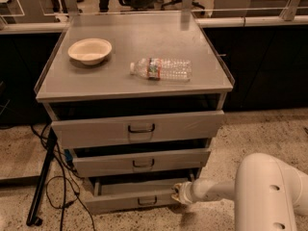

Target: Open bottom drawer

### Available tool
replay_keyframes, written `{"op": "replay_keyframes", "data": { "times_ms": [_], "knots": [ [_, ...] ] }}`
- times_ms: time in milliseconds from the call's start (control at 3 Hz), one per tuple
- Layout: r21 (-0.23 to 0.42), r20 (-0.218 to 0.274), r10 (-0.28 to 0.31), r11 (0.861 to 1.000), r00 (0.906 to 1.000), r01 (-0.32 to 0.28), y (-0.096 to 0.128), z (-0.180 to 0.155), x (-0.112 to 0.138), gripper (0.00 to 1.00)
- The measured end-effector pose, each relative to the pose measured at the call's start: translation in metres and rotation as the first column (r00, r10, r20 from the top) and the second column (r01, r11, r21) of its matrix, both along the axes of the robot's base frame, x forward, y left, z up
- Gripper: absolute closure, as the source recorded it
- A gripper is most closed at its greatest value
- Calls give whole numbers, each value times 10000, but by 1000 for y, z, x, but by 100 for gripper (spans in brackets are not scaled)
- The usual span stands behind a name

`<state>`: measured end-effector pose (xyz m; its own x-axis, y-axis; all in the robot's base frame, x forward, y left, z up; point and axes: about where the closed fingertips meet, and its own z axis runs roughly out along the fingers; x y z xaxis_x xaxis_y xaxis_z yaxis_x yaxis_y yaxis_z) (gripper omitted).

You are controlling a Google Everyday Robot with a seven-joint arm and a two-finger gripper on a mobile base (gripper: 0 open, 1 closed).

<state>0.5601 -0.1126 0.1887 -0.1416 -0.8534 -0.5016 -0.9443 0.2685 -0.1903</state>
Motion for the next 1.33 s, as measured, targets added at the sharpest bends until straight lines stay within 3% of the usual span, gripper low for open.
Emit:
{"op": "replay_keyframes", "data": {
  "times_ms": [1000,1333],
  "knots": [
    [1,-1,1,10000,10000,-1,0,0,0,0],
    [2,-3,0,10000,10000,0,0,0,0,100]
  ]
}}
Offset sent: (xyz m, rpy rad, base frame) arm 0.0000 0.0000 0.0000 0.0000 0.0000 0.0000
